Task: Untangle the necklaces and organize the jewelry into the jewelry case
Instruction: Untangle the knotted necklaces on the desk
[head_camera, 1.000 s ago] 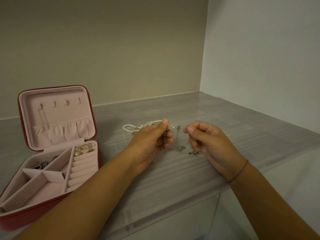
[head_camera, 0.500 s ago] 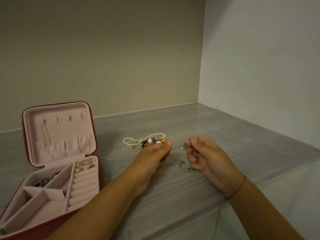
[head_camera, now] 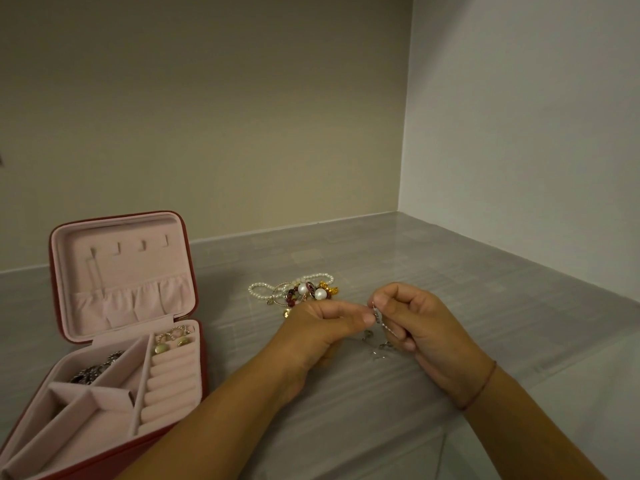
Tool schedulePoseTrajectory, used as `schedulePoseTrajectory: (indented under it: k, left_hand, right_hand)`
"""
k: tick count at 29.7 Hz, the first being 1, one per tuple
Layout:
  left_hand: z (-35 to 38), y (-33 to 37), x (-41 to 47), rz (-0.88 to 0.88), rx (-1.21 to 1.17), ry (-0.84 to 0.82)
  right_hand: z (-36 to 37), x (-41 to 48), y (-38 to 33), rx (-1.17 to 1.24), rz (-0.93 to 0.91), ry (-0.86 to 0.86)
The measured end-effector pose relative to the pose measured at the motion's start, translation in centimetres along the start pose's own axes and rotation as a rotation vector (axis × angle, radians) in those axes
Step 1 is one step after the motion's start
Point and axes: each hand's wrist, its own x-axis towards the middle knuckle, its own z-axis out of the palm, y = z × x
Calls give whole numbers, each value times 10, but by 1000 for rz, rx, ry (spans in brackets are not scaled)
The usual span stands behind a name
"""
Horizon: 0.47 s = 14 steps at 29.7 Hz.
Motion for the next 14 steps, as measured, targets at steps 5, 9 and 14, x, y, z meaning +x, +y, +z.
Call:
schedulePoseTrajectory:
  k: [5, 9, 14]
  left_hand:
    - [2, -2, 0, 4, 9, 4]
    - [1, -4, 3, 9, -2, 63]
    - [-1, -7, 7, 80, -30, 103]
  right_hand:
    - [2, -1, -2, -26, 5, 16]
    - [1, 0, -2, -41, 12, 50]
    - [2, -1, -2, -31, 8, 81]
